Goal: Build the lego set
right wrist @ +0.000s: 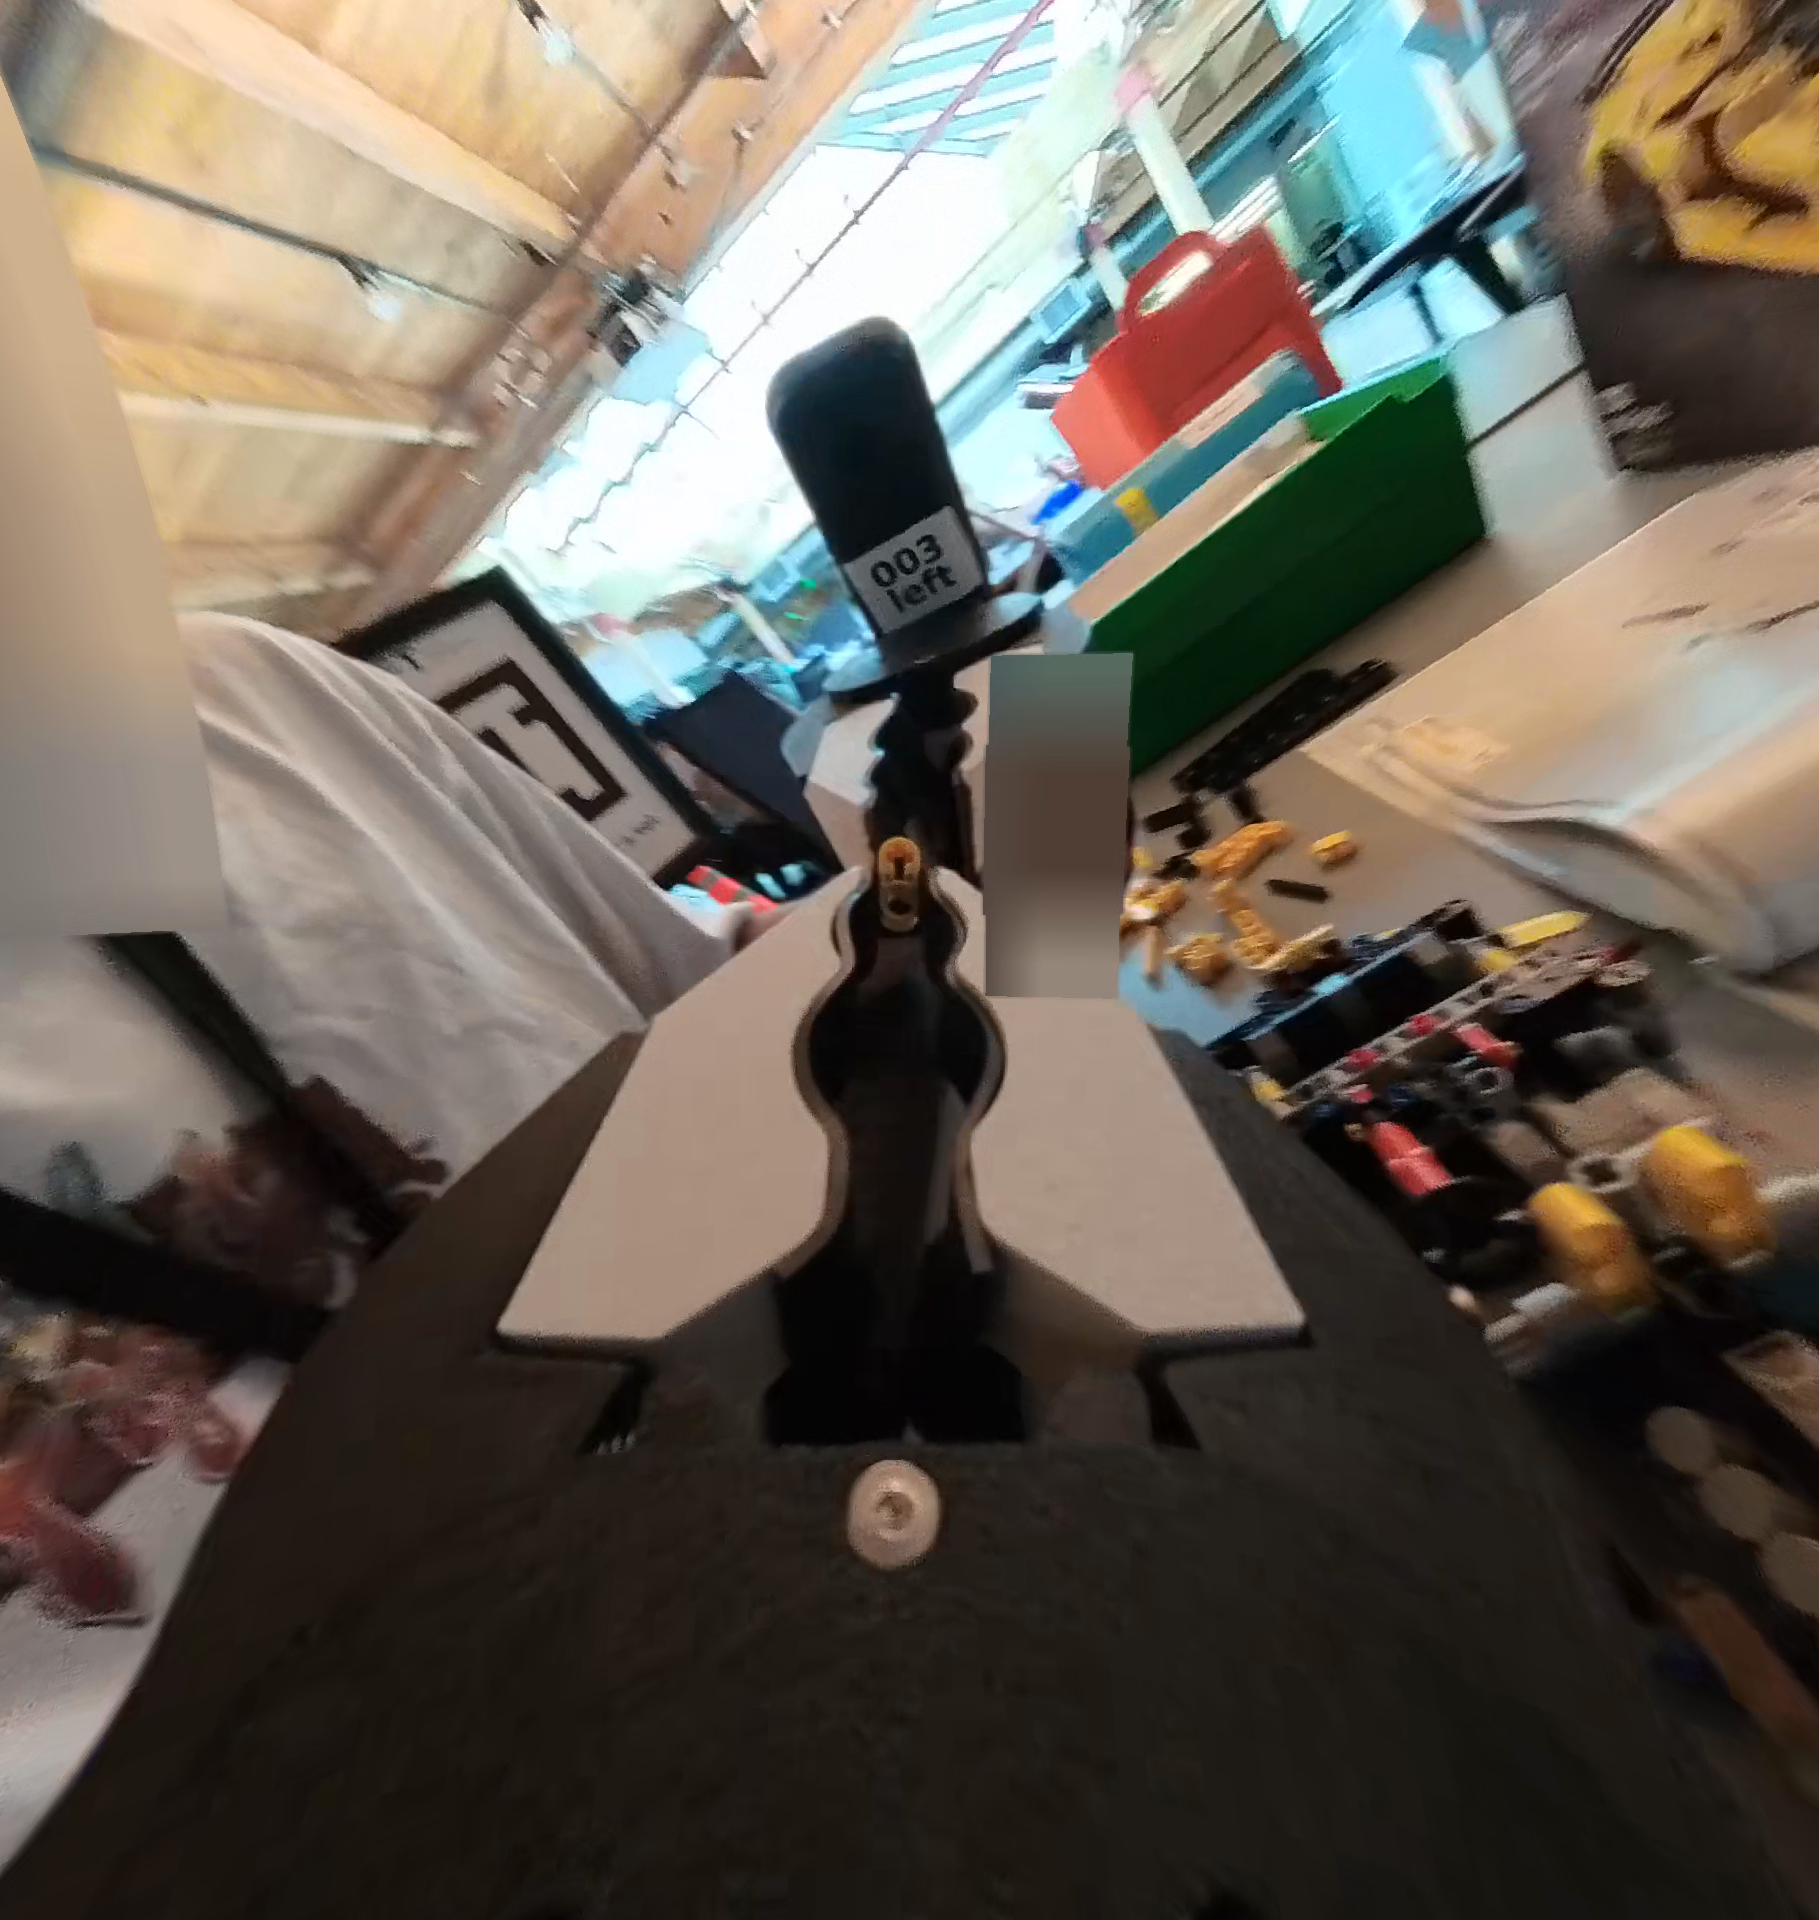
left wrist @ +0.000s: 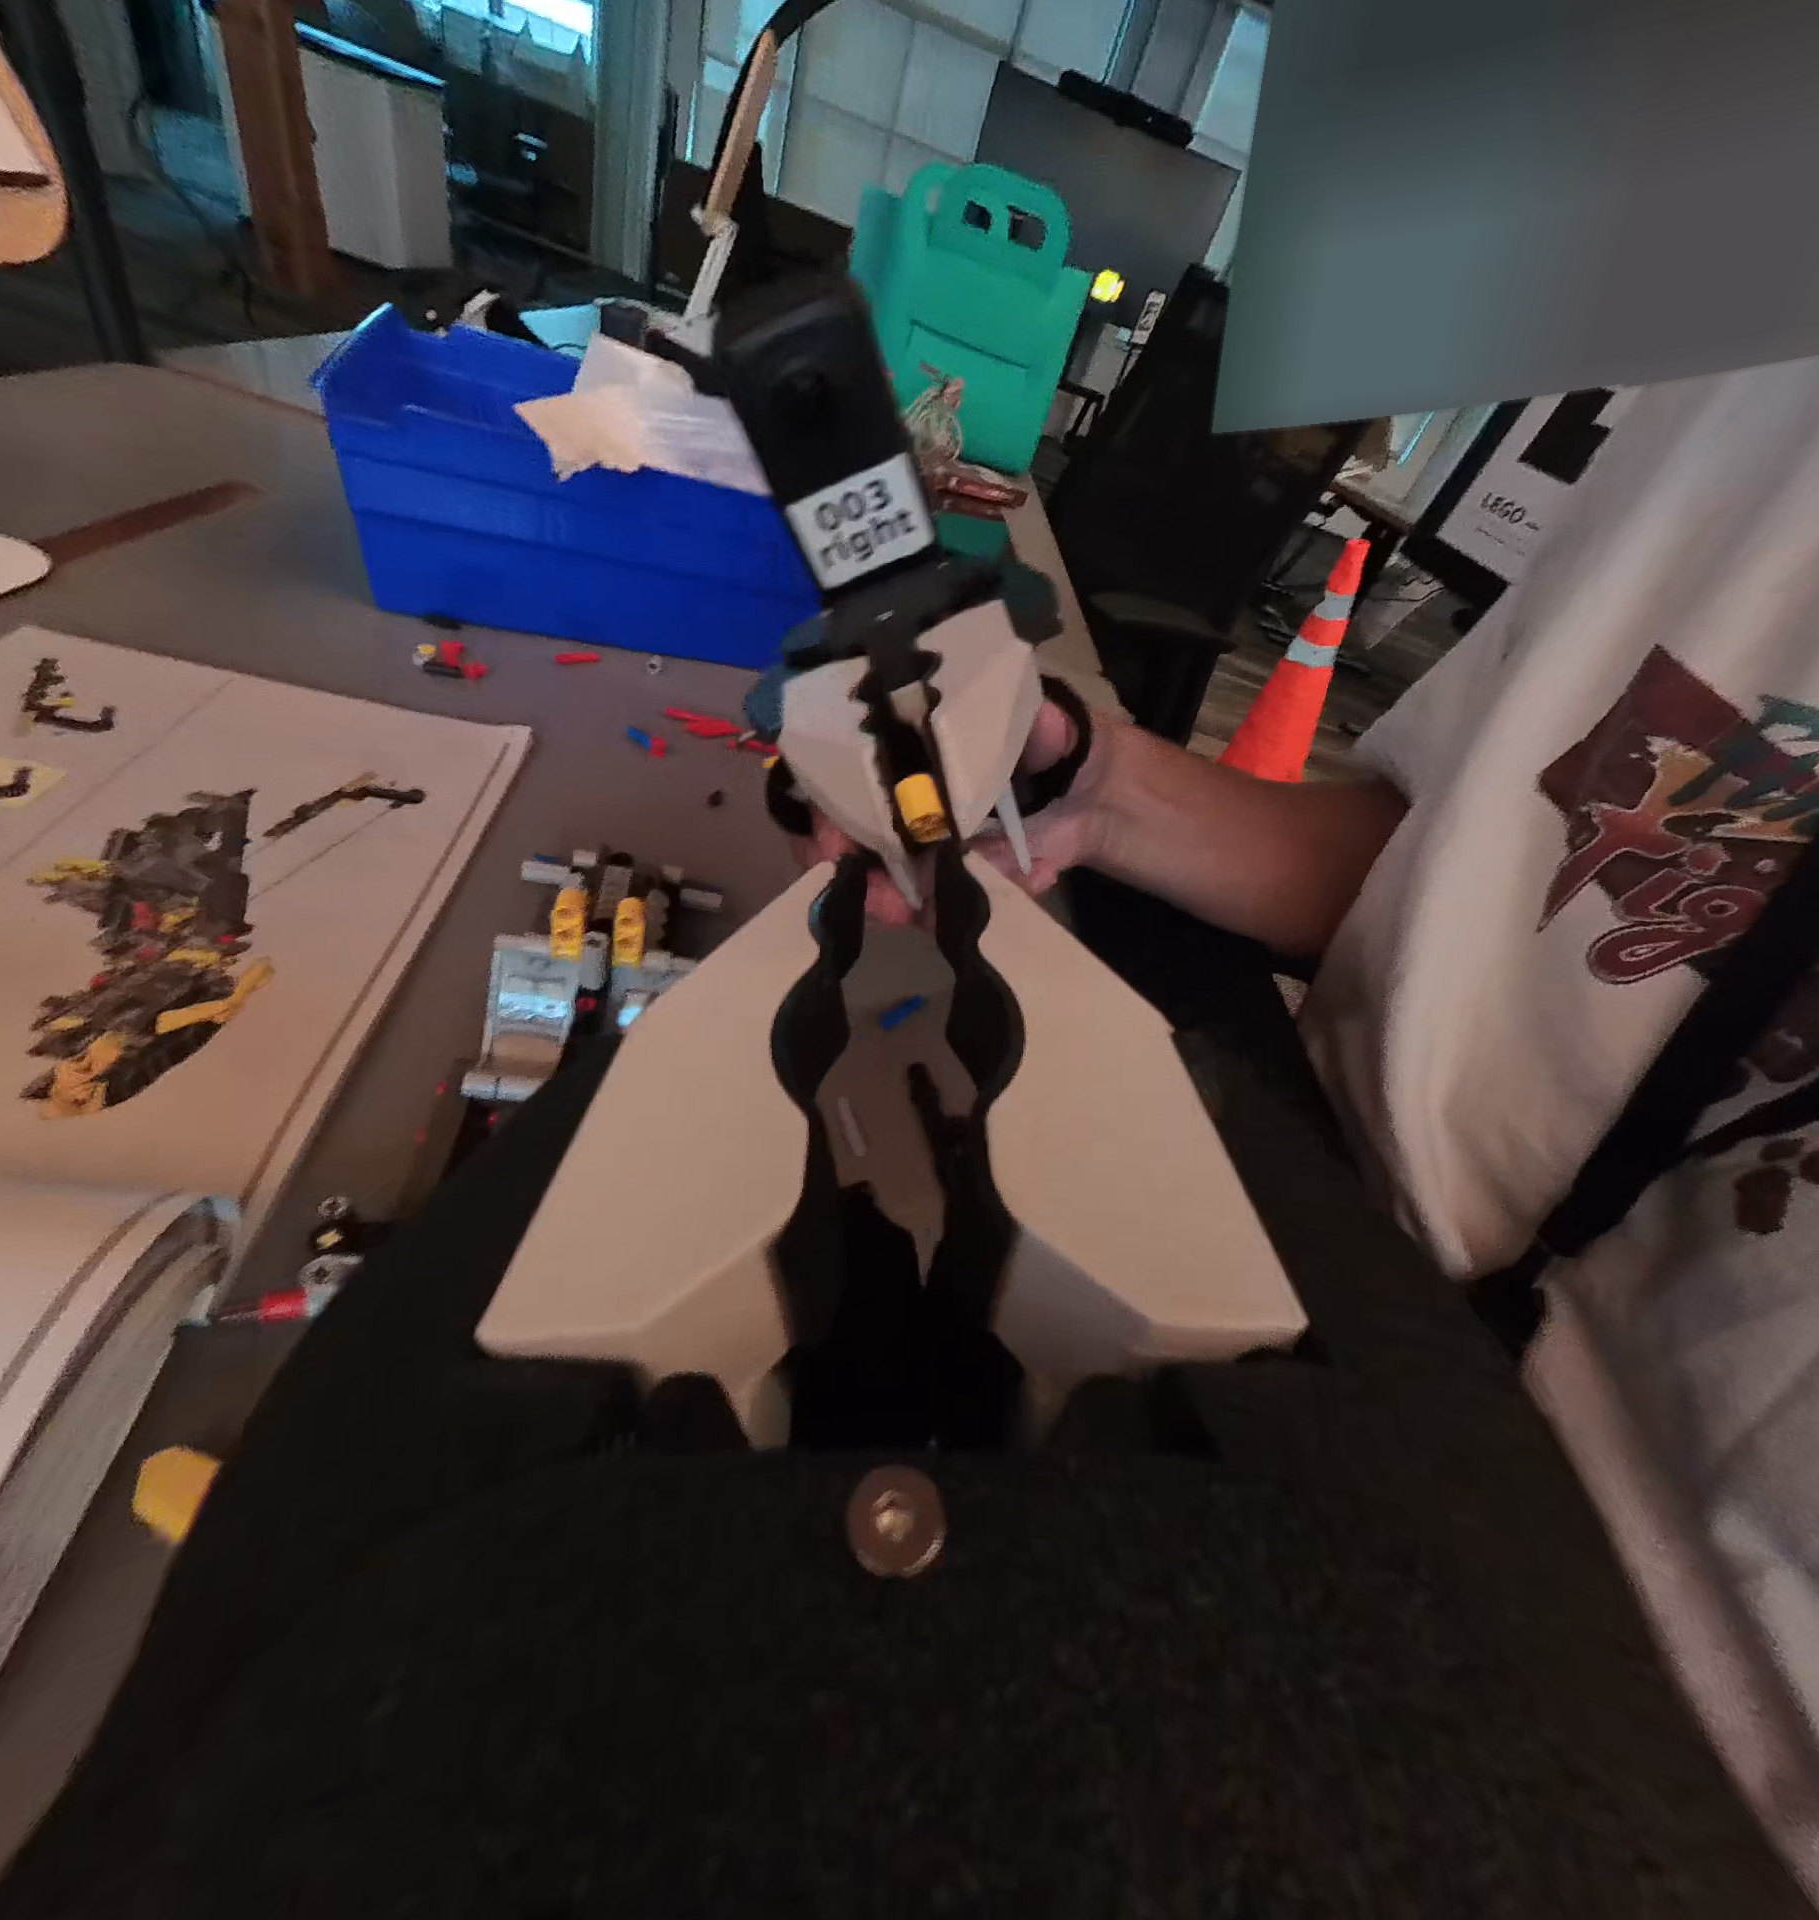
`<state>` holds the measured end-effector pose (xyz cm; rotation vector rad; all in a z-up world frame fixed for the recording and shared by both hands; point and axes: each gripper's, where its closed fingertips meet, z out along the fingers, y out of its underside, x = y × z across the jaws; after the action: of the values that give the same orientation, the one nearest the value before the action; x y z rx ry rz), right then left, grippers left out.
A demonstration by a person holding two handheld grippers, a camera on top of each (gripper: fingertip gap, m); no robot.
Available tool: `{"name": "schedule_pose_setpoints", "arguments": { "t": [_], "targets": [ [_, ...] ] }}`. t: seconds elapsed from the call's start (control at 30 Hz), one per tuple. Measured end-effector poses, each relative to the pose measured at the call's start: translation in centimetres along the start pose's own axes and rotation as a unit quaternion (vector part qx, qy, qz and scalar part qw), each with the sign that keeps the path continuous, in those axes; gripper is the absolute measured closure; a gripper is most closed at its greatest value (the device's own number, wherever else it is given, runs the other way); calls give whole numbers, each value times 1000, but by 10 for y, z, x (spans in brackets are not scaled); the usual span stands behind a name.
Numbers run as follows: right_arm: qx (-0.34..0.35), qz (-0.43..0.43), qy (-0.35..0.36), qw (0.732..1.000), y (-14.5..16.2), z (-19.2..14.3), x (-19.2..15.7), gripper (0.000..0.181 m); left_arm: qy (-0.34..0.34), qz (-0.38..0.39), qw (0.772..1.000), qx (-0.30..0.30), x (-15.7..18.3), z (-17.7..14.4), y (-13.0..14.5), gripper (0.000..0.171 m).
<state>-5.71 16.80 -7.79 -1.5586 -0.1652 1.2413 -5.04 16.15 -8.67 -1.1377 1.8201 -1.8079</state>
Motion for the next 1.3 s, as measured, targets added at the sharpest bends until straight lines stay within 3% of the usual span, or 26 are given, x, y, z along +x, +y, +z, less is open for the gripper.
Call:
{"name": "schedule_pose_setpoints", "arguments": {
  "t": [0.2,0.3,0.4,0.5,0.53,0.7,0.87,1.03,1.2,1.3],
  "targets": [
    [26,-109,42,993,-7,1,3,175,-20,28,999,-6,-5,-5,1,160],
    [42,-76,40,995,-10,-1,6,175,-56,91,994,-30,-8,1,8,150],
    [1,15,22,1000,6,4,11,175,-112,197,973,-39,-9,7,9,141],
    [-16,83,-10,996,12,8,7,174,-152,276,948,-48,-9,9,9,152],
    [-13,84,-13,996,11,8,6,175,-159,290,943,-49,-8,9,9,159],
    [-4,70,-10,998,9,7,7,173,-180,327,926,-50,-10,7,6,160],
    [-11,80,3,997,11,4,14,162,-186,341,919,-59,-11,8,8,160],
    [-1,90,-10,996,6,1,10,165,-173,299,937,-51,-12,6,6,160],
    [-12,98,-22,995,9,1,6,175,-166,292,940,-50,-9,7,7,161],
    [-8,74,-15,997,7,1,6,175,-133,210,968,-35,-7,6,4,158]
  ]
}}
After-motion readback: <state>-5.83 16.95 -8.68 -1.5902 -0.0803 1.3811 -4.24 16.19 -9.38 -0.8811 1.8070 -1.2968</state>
